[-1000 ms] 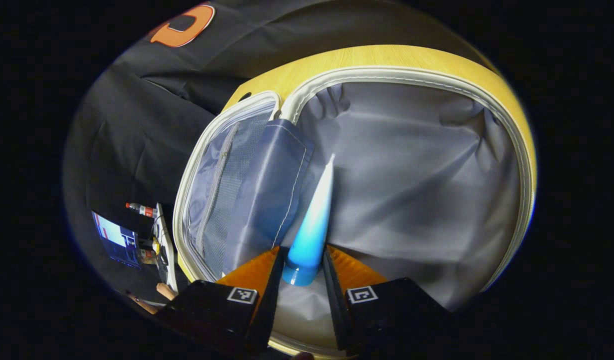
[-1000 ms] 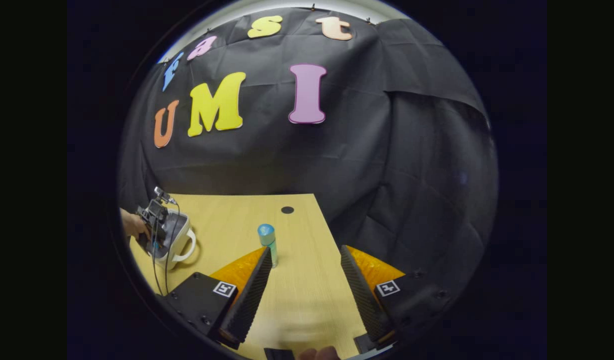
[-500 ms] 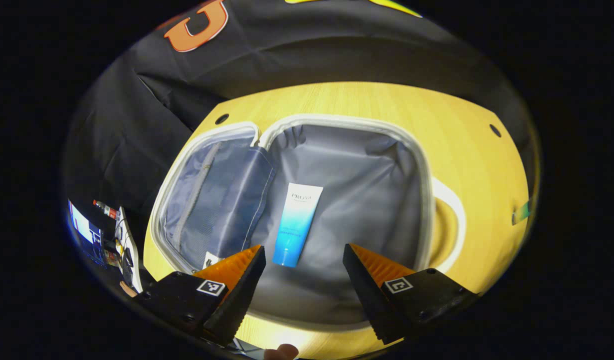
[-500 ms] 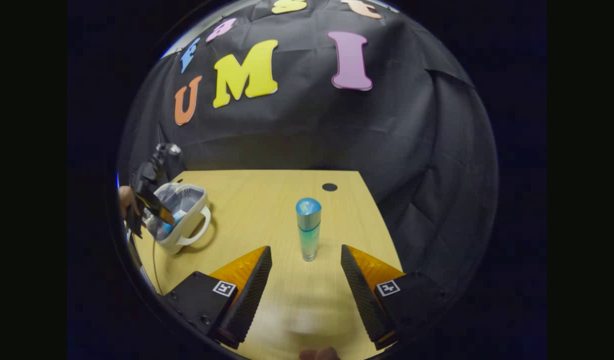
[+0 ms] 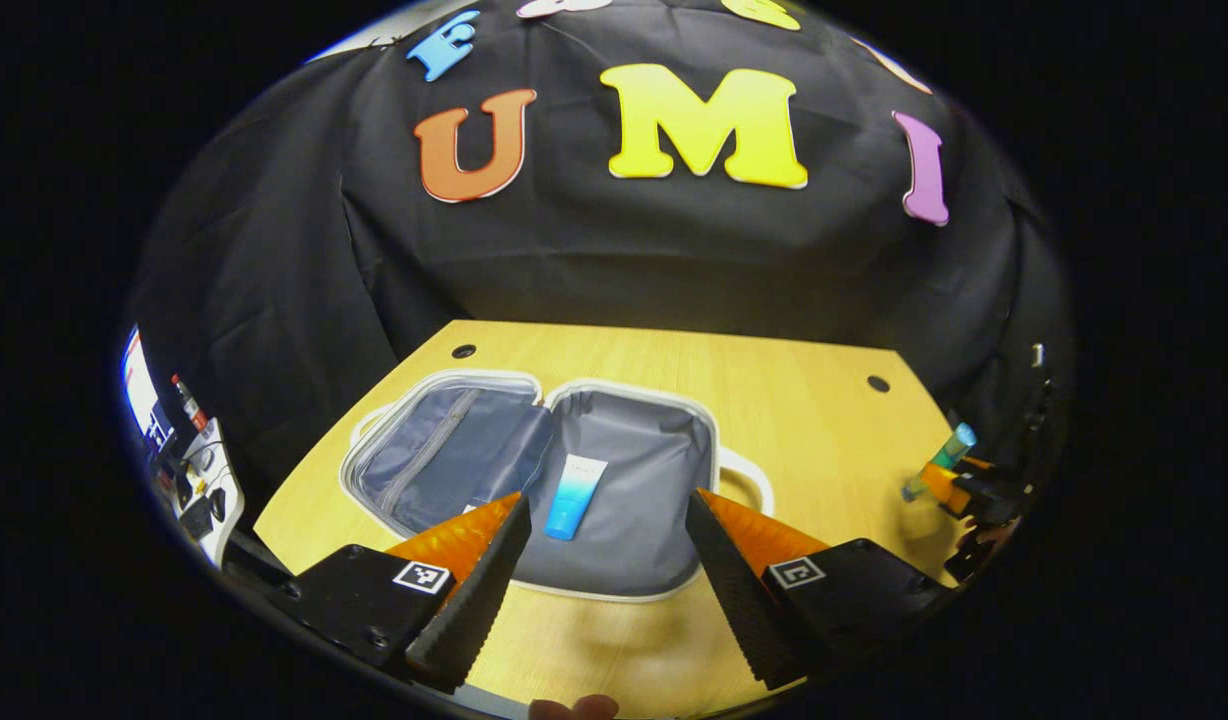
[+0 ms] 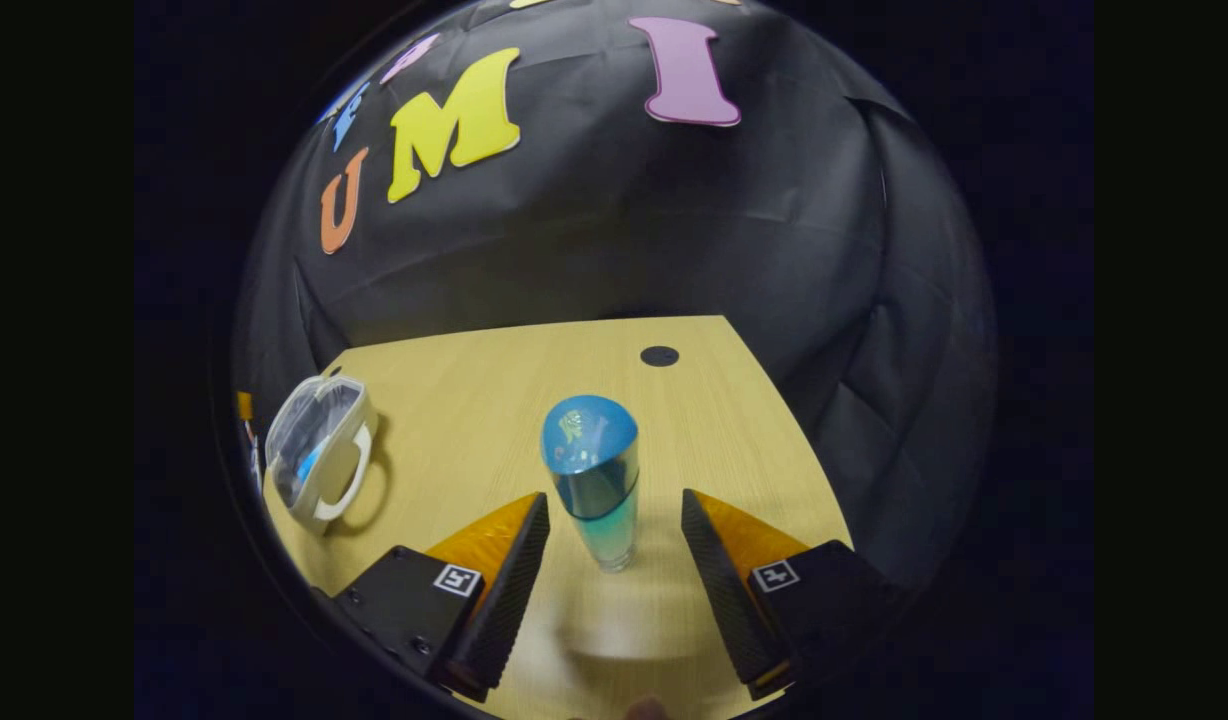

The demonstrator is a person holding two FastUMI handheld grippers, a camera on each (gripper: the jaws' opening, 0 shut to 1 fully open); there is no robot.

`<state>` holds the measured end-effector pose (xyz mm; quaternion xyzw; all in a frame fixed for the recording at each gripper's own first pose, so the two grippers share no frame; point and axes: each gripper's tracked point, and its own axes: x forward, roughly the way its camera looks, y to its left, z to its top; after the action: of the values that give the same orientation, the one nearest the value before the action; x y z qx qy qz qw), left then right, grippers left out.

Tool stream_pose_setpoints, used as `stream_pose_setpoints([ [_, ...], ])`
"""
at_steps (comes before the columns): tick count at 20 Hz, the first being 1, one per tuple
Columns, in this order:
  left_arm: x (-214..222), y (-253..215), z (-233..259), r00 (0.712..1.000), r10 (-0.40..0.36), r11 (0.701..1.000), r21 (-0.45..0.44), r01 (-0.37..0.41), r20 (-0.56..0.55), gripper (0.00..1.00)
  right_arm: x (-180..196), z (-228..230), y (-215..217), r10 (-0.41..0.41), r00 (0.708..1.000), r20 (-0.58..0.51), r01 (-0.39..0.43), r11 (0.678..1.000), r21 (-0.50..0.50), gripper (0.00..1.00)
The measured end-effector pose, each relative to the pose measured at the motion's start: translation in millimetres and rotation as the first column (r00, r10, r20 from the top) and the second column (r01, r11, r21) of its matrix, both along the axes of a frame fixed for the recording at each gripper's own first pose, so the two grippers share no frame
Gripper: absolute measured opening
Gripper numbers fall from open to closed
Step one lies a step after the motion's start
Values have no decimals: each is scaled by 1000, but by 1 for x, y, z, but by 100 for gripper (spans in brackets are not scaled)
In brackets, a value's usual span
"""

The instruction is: First open the suitcase, pack the skin care products into it, and then close the suitcase.

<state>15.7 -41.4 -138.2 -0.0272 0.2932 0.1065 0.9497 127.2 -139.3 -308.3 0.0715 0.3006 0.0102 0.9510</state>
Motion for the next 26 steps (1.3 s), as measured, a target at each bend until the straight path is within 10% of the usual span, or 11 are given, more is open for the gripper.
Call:
stream_pose_setpoints([
  [15, -14, 31, 17, 997, 21, 999, -51, -17, 76, 99, 2, 27, 15, -2, 1000, 8, 3, 998, -66, 37],
  [26, -40, 98, 25, 987, 78, 993, -102, -63, 144, 99, -4, 141, 234, 373, 926, 61, -377, 923, 75, 37],
])
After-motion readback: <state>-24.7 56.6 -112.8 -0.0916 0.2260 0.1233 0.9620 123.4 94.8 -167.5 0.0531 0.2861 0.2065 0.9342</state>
